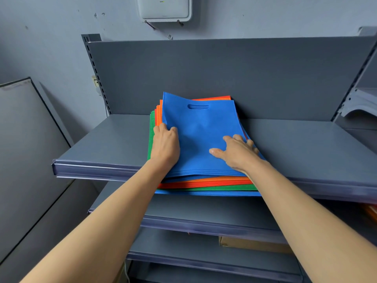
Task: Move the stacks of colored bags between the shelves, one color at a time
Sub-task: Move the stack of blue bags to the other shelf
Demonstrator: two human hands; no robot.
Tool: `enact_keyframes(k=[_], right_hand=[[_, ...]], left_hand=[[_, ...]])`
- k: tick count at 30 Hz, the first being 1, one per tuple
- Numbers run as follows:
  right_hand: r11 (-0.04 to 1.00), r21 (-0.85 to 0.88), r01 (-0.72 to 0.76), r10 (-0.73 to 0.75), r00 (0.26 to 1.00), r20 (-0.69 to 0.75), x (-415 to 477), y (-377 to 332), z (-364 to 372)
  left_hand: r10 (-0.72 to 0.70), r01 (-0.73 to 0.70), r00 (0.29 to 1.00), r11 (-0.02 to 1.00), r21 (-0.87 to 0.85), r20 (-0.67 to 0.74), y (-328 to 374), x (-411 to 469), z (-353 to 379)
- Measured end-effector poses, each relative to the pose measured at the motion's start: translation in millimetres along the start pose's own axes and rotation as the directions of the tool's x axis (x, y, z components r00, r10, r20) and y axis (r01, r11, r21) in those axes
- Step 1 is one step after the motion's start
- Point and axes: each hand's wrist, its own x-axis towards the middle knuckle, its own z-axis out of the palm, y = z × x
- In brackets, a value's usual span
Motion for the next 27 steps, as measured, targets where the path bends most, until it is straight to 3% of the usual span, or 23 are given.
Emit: enact_keyframes(k=[14,22,27], right_hand=[[1.0,0.004,0.006,-0.006,1.0,0.003,-0.7,0.4,0.3],[1.0,0.021,-0.005,0.005,1.0,0.006,1.4,1.5,1.8],[1.0,0.008,-0.004,0.004,1.0,0.015,0.2,-0.4,-0.8]], left_hand=[[-0.011,0.014,0.999,0.998,-0.063,0.045,0.1,0.3,-5.6],[0.064,-0.064,0.997,0.998,0.001,0.042,1.5,2.2,-4.3],[0.005,-0.006,0.999,1.0,0.02,0.054,-0.7,4.2,-2.8]])
